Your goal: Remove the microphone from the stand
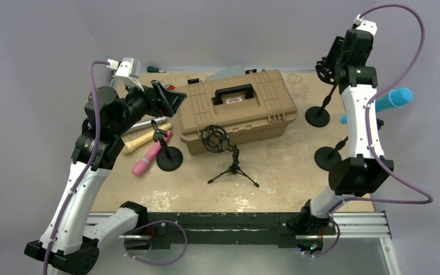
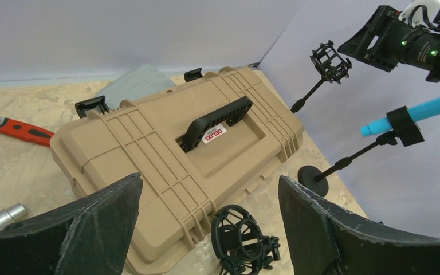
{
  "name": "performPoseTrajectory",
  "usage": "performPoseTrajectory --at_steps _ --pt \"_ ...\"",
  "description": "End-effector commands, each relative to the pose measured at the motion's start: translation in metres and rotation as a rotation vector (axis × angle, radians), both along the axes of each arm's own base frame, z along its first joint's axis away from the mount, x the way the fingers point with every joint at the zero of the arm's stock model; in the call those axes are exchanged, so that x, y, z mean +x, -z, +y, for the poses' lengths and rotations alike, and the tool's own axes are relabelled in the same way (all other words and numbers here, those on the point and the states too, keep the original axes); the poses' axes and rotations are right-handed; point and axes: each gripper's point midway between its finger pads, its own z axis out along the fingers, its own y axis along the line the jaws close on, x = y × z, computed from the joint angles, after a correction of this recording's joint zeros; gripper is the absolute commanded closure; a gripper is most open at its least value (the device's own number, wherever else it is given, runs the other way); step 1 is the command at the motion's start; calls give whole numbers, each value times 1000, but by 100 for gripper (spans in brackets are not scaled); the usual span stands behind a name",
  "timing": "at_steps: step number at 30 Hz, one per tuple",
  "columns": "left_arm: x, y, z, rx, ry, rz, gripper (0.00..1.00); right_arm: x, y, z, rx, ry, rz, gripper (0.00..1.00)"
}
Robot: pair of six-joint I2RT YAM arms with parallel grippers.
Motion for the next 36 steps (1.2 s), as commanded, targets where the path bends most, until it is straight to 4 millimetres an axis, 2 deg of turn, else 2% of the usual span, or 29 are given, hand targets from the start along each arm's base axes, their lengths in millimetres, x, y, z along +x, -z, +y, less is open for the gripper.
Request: performPoseTrajectory --at_steps 1,11,15,28,36 --pt "1 -2 -2 17 10 -25 14 -5 2 -4 0 12 -2 43" --pt "1 0 -6 17 26 -15 15 -2 30 -12 -12 59 57 52" --pt "1 0 -7 16 29 -15 15 0 47 -9 8 47 86 60" --pt "0 1 -8 26 33 -23 15 10 93 -5 46 29 175 68" --pt "0 2 -11 23 46 -19 15 7 100 -4 46 20 199 69"
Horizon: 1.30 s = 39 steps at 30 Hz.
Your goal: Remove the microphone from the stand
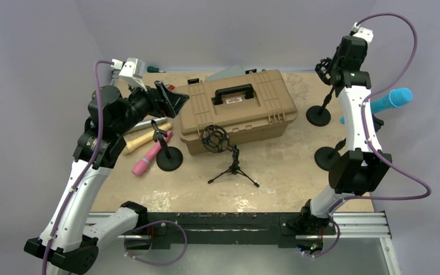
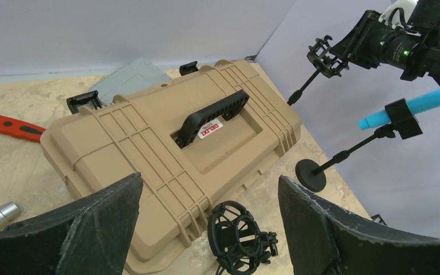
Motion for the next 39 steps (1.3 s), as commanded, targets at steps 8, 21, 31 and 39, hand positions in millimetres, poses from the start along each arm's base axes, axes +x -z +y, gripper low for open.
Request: performPoseTrajectory --at_steps 8,21,31,39 --pt "0 -4 -4 11 23 -35 15 2 28 18 61 -87 118 60" --pt "-2 -5 -4 17 27 -42 15 3 -67 25 89 -104 -86 44" --pt "-4 -5 -5 22 32 -48 15 -7 -64 -5 14 47 -20 52" --pt "-5 -5 -9 20 48 -47 14 -26 -42 -27 -75 158 76 59"
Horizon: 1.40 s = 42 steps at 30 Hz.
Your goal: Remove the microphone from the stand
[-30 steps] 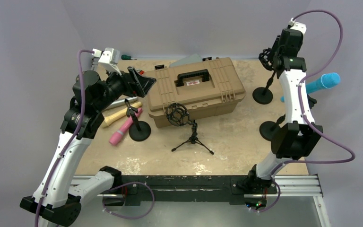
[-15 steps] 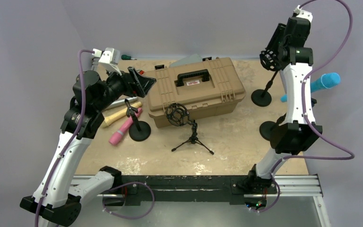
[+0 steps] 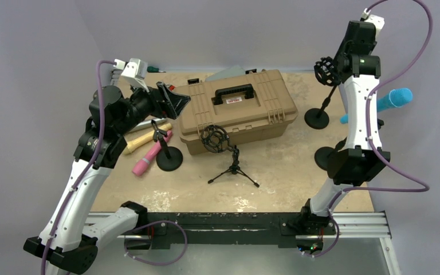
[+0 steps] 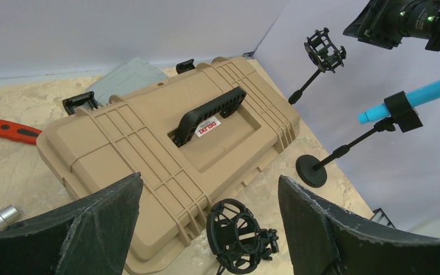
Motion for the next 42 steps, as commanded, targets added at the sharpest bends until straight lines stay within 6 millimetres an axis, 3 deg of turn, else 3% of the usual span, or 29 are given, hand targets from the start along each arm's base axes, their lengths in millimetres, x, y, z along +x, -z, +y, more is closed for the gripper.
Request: performPoseTrajectory --at_steps 1,6,10,24,36,42 --pt "-3 -6 -5 5 29 -37 14 -15 11 -17 -64 85 68 60" --pt "-3 -5 -5 8 25 -36 14 -7 25 -8 -25 30 89 66" --pt "-4 -6 -5 11 27 -43 14 -4 34 -8 -13 23 110 78" --pt "-4 -5 -6 18 30 -48 14 3 66 -22 60 16 134 81" --pt "-5 -6 -6 17 33 -49 14 7 21 -28 145 -22 -23 74" --pt "-7 -7 -8 11 43 -51 14 1 26 -18 177 -88 -12 68"
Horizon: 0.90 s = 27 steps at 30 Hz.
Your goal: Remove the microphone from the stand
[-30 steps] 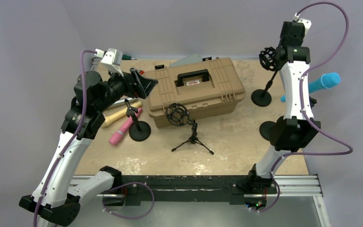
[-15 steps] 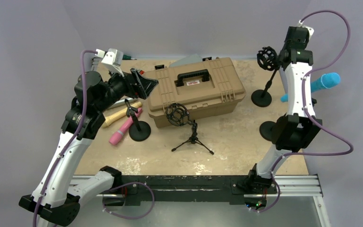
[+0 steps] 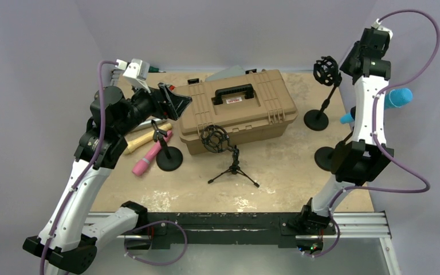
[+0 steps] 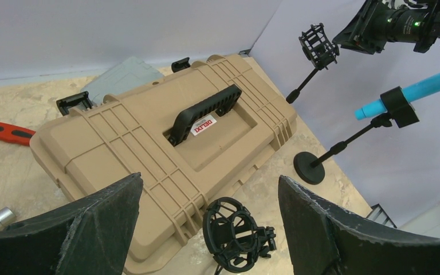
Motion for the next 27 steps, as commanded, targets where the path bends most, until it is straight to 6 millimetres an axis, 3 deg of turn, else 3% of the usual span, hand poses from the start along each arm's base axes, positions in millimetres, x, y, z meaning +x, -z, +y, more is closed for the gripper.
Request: performPoseTrajectory --at_steps 1,6,11,16,22,27 --pt "-3 -7 -3 7 25 -46 14 -5 -18 19 45 -95 -66 66" --pt "-4 -6 -4 9 26 -46 14 -3 -30 35 70 -181 -132 49" --pt "-4 -6 -4 10 26 -50 14 -7 -34 36 63 -191 -115 48" --pt "-4 -5 -6 5 37 -42 14 -21 -54 37 34 -186 -150 48" --pt "-3 -4 -6 5 36 -40 14 -27 -51 41 32 -208 -139 48" --pt "-3 -4 -7 5 37 -40 14 -24 -25 39 36 -212 -69 51"
